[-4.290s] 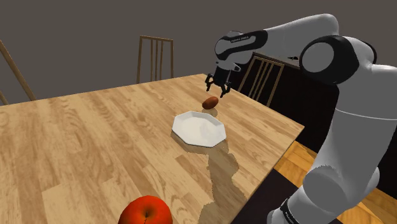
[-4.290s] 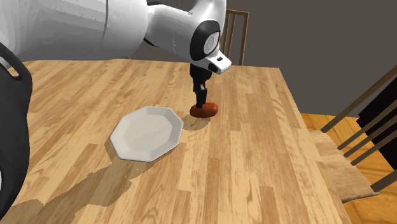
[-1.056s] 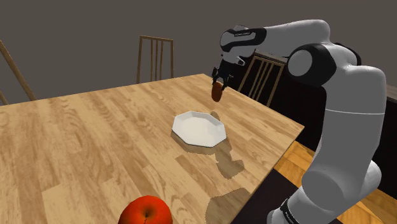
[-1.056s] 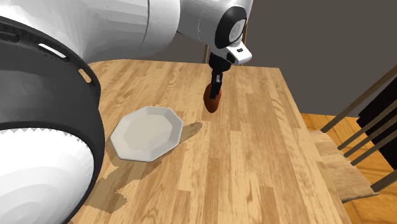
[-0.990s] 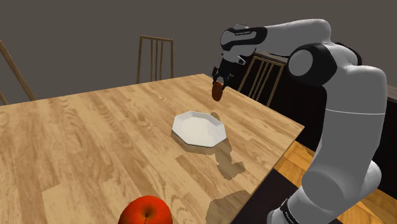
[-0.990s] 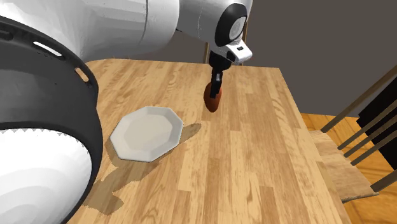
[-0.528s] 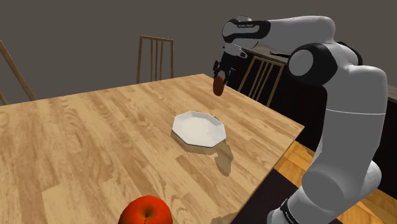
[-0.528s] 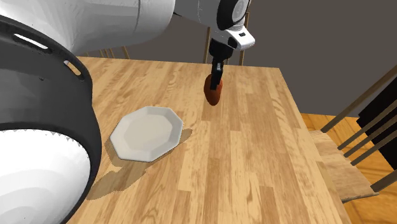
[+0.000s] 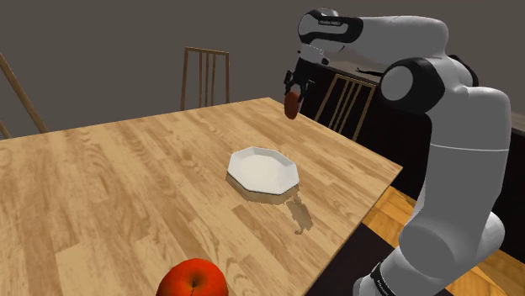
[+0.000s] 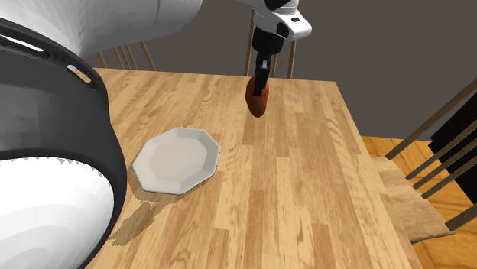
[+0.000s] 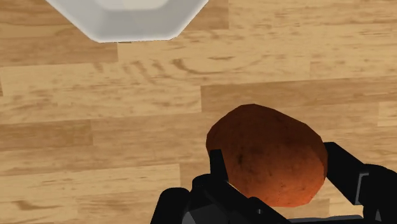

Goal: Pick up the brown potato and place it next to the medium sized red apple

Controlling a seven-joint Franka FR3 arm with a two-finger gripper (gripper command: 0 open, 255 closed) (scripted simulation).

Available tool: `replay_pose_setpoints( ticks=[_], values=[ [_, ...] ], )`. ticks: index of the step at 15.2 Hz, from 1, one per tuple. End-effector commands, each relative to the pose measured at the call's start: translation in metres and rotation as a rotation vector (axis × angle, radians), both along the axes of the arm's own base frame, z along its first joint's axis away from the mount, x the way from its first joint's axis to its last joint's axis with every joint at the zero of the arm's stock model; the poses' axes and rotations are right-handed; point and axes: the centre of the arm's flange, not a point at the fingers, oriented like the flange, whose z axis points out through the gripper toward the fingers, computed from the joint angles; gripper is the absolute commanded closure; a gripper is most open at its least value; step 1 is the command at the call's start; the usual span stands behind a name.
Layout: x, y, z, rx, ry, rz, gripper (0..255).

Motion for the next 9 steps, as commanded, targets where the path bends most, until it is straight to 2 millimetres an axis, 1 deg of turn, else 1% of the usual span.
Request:
replay_pose_setpoints(
  ticks=[1,5,9],
  values=[
    [0.000,0.000,0.011,0.000,0.000,0.000,255],
    [0.000,0.000,0.030,0.000,0.000,0.000,255],
    [-0.017,0.050,0.030,0.000,0.000,0.000,255]
  ],
)
